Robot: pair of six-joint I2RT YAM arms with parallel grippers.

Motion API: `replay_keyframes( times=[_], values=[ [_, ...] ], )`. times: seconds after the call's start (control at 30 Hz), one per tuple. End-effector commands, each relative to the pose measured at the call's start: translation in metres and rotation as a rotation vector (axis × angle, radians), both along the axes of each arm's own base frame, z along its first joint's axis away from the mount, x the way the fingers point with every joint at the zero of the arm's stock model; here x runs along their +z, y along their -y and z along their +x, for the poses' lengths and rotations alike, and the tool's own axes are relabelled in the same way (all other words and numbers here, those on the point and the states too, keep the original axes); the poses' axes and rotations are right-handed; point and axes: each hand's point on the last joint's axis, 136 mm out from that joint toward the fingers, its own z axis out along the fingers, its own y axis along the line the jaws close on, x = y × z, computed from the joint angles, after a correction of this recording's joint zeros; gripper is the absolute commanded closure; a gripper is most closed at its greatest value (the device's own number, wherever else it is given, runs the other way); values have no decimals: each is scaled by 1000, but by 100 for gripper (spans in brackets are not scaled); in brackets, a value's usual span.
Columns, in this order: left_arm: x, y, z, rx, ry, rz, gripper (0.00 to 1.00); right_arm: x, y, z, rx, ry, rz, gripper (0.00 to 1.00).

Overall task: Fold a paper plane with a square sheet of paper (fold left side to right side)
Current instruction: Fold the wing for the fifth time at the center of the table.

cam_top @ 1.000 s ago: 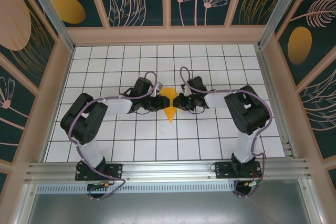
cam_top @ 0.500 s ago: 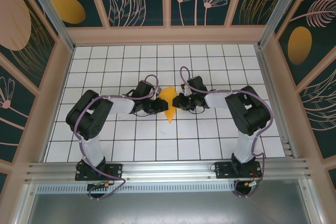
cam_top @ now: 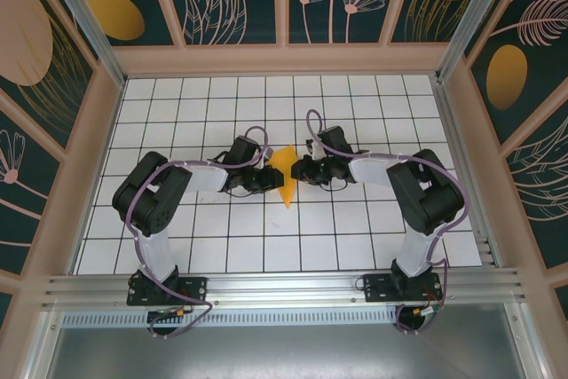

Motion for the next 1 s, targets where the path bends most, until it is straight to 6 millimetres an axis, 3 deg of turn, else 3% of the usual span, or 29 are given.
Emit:
replay_keyframes(
  times=[0.0, 0.73, 0.97],
  values=[
    [-16, 0, 1, -11, -4, 43, 74, 18, -6, 0, 15, 16, 25, 75],
    [-29, -7, 3, 1, -17, 111, 75, 32, -21, 1, 9, 17, 30, 77],
    [-28, -9, 4, 9, -11, 115, 76, 17, -5, -4, -15, -5, -103, 76]
  ],
)
